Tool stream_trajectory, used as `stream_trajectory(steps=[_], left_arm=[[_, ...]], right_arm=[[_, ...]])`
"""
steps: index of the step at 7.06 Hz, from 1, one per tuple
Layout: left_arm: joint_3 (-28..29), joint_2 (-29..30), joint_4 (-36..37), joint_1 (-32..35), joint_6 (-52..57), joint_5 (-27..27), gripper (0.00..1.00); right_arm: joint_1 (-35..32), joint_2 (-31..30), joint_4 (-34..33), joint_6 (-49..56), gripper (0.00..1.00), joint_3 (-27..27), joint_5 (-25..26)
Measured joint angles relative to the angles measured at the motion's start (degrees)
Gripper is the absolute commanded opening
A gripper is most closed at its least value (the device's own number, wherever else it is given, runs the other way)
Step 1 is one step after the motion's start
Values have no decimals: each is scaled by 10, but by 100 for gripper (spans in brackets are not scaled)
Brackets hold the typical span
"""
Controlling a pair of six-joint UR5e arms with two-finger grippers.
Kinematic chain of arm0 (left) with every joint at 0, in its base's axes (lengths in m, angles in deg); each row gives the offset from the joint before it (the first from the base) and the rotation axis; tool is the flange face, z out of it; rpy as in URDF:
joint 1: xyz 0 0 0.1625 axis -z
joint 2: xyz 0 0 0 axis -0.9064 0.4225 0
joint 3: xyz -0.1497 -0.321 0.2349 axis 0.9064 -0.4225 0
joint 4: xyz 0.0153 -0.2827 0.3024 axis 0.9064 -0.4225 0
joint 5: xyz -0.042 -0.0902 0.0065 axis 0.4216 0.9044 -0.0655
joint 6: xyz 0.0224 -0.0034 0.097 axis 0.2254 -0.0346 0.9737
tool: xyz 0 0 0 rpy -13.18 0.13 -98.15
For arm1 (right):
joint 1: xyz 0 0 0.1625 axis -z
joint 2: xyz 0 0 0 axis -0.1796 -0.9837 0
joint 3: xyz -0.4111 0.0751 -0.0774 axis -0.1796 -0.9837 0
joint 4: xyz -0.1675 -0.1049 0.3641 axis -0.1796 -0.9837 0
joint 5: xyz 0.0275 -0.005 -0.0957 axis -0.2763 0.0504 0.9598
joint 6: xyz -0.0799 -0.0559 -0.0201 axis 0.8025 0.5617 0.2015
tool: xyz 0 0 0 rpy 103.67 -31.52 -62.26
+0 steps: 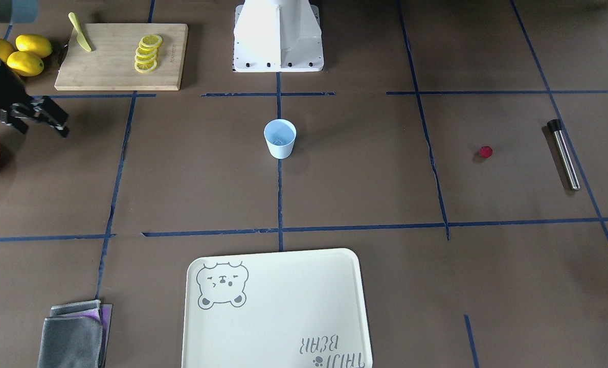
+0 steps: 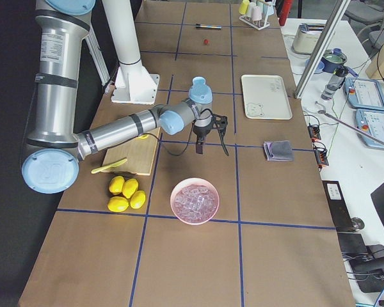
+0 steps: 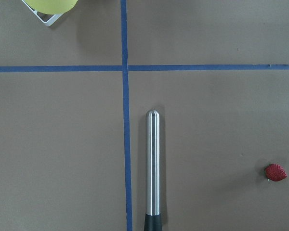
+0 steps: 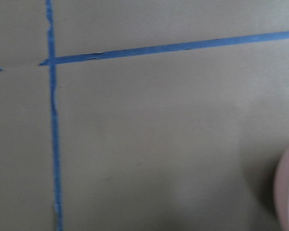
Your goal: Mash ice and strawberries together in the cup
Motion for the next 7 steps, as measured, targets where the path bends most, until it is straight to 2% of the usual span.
stream_trajectory(steps=[2,5,6,7], left_arm=[[-2,0,0,0,-1,4,100],[-3,0,0,0,-1,17,100],[-3,0,0,-1,-1,17,100],[-3,0,0,-1,-1,18,100]], right_arm=[[-73,-30,2,160,100,-56,-24],[-102,-43,25,218,99,-110,-27],[-102,-42,55,217,94,-132,-26],[-102,-39,83,217,85,-154,-25]])
